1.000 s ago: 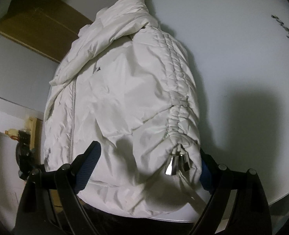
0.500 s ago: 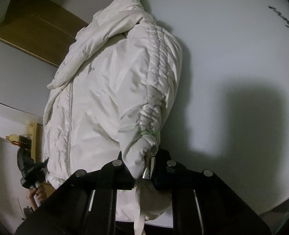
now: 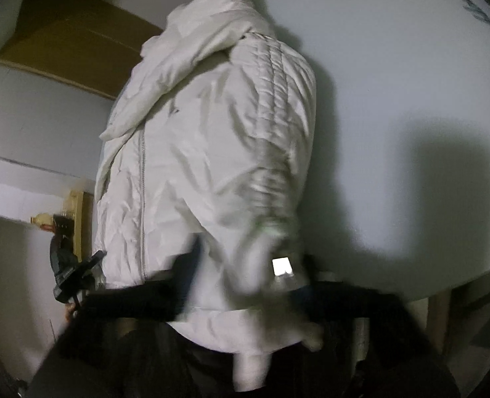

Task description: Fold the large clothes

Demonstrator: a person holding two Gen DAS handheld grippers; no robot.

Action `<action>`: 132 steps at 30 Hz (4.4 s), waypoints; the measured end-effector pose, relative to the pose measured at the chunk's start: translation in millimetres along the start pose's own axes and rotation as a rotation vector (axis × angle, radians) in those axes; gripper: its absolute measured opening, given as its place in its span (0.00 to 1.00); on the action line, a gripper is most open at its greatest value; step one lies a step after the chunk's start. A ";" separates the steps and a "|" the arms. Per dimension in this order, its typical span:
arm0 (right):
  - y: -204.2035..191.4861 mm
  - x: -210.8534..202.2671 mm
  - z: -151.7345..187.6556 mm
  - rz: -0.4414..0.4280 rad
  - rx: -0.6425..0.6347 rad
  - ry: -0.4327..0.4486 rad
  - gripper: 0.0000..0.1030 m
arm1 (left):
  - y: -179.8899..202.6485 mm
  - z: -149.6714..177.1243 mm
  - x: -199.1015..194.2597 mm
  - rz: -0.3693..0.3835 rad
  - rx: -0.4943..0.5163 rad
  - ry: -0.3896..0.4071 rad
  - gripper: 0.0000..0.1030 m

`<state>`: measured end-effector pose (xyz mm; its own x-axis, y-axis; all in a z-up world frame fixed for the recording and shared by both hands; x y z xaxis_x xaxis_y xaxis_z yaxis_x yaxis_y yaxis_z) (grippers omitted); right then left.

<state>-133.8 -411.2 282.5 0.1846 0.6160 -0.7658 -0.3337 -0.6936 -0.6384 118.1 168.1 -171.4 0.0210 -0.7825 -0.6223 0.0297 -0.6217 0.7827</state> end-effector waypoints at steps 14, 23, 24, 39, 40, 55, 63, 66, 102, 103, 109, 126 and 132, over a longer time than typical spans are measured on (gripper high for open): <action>-2.2 0.8 5.2 -0.068 -0.041 -0.020 0.11 | -1.3 2.6 13.7 -0.079 0.041 -0.013 0.10; -47.1 -74.9 -7.3 -0.231 -0.145 -0.001 0.09 | 53.4 -18.3 -50.2 0.027 0.146 0.020 0.10; -57.4 -86.0 -15.4 -0.231 -0.159 0.001 0.09 | 65.3 -24.9 -60.0 0.027 0.169 0.026 0.10; -150.7 -158.5 -268.3 -0.155 -0.087 0.037 0.09 | 215.1 -273.5 -49.6 -0.307 0.301 0.134 0.11; -150.0 -154.6 -287.5 -0.139 -0.055 0.038 0.09 | 215.7 -301.2 -36.6 -0.339 0.285 0.136 0.11; -82.8 -54.5 -433.5 -0.036 0.138 0.005 0.09 | 138.0 -454.3 86.1 -0.458 0.149 0.071 0.11; -100.1 -60.7 -445.8 -0.048 0.083 0.058 0.09 | 147.8 -466.6 76.7 -0.448 0.181 0.122 0.12; -96.1 -46.6 -455.7 -0.026 0.112 0.038 0.10 | 136.6 -475.5 96.8 -0.489 0.168 0.085 0.15; -247.4 23.3 -363.6 0.497 -0.279 0.271 0.07 | 208.0 -408.7 175.4 -1.037 0.311 0.546 1.00; -246.4 23.7 -364.1 0.488 -0.278 0.272 0.07 | 206.2 -411.6 177.0 -1.036 0.308 0.533 1.00; -253.1 -19.6 -357.1 0.483 -0.272 0.255 0.08 | 212.5 -416.3 117.2 -0.897 0.288 0.529 1.00; -177.3 -50.6 -373.2 0.648 -0.234 0.349 0.51 | 101.2 -454.6 82.5 -0.765 0.066 0.469 1.00; -167.5 -49.9 -384.7 0.627 -0.222 0.334 0.51 | 92.7 -458.4 84.7 -0.754 0.058 0.456 1.00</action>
<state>268.4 -469.4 397.8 0.3040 -0.0417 -0.9518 -0.2811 -0.9585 -0.0477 580.7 60.2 -156.1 0.4133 -0.0808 -0.9070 0.1457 -0.9773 0.1535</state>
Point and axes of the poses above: each gripper's, at about its wrist camera, not at the fingertips, and x roughly the way its jaws point, y to its right, z to its underside, the point moved 3 cm from there along x, roughly the way its jaws point, and after that the axes turned 15 degrees about -y, right-handed, at the moved point
